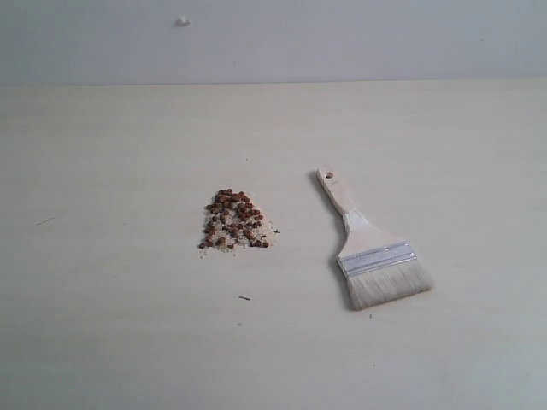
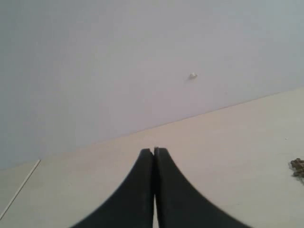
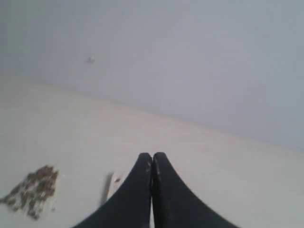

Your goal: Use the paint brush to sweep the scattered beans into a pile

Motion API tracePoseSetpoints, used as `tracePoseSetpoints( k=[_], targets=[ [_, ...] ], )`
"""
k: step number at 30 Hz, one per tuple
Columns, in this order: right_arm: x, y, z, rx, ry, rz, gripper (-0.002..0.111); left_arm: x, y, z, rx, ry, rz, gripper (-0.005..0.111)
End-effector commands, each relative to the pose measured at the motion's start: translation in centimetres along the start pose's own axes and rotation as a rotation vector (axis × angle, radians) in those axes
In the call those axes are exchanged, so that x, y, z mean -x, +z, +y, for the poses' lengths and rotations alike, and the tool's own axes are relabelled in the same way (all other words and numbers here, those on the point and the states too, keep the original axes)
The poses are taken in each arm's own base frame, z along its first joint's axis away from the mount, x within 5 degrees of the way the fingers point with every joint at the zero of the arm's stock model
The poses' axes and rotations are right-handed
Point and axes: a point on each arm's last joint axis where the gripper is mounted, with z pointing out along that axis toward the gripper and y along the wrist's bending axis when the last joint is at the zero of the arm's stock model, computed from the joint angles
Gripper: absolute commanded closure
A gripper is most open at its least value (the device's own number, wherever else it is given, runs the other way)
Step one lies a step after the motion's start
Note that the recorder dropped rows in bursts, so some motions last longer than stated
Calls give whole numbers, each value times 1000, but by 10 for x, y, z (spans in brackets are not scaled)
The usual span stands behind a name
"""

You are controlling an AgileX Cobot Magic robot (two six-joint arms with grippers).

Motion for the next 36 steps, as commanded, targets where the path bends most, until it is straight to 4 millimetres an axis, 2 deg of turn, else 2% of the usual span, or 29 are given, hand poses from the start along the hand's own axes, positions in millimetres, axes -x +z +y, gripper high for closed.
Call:
tracePoseSetpoints(
  k=[1,6,10,13,18,28,32,36],
  targets=[
    [-2,-36,0,-84,-37,-170,108,-1,0,0,1,-6,0,107],
    [-3,-51,3,-95,-60,-246,108,-1,0,0,1,-6,0,107],
    [-8,-49,5,-66,-60,-202,108,-1,0,0,1,-6,0,107],
    [-19,-50,5,-89,-39,-195,108,-1,0,0,1,-6,0,107],
    [-49,-58,0,-222,15,-199,108,-1,0,0,1,-6,0,107],
    [-103,-37,-7,-275,186,-64,108,-1,0,0,1,-6,0,107],
    [-113,-33,-7,-274,193,-36,108,-1,0,0,1,-6,0,107],
    [-113,-33,-6,-271,314,-51,108,-1,0,0,1,-6,0,107]
  ],
)
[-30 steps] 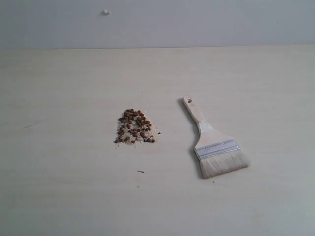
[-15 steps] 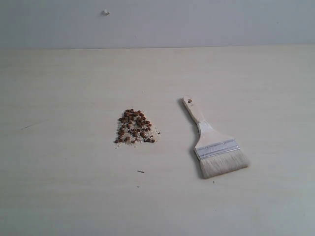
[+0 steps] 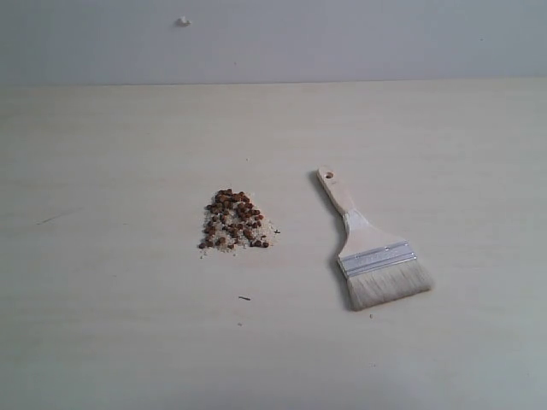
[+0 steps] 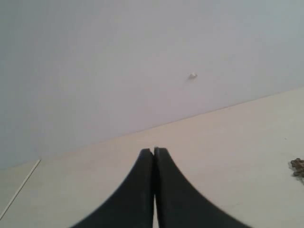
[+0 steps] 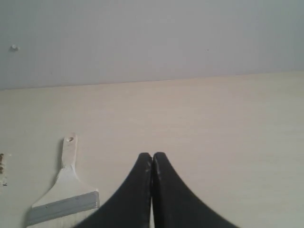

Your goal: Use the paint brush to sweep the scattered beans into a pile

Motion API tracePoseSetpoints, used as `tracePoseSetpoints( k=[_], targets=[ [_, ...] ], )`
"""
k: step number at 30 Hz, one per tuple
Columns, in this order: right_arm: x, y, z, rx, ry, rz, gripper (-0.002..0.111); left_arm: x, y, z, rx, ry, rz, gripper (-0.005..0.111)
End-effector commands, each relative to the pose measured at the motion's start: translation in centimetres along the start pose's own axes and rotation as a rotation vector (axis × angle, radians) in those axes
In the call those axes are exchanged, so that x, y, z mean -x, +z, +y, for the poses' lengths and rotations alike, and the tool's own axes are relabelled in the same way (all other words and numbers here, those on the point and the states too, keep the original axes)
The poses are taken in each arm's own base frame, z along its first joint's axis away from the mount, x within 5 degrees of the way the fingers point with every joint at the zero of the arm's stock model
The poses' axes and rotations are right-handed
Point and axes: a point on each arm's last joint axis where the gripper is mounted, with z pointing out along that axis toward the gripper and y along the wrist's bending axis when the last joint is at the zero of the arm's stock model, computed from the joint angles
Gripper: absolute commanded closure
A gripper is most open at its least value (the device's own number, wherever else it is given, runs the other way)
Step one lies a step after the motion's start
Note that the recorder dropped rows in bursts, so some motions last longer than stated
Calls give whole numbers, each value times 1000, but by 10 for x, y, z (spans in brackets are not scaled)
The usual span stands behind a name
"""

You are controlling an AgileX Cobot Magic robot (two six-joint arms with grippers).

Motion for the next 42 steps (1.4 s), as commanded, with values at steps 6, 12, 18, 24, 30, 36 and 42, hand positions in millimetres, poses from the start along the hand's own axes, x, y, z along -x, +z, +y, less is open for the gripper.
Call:
tracePoseSetpoints(
  k=[6,12,18,24,30,36,42],
  targets=[
    [1,0,1,19,334,-19,108,-1,0,0,1,-6,0,107],
    [1,0,1,18,330,-19,108,-1,0,0,1,-6,0,107],
    [1,0,1,18,330,-19,108,-1,0,0,1,-6,0,107],
    [1,0,1,18,330,-19,108,-1,0,0,1,-6,0,107],
    [1,0,1,19,330,-19,108,-1,0,0,1,-6,0,107],
    [1,0,1,19,330,-19,108,-1,0,0,1,-6,0,107],
    [1,0,1,19,330,-19,108,-1,0,0,1,-6,0,107]
  ],
)
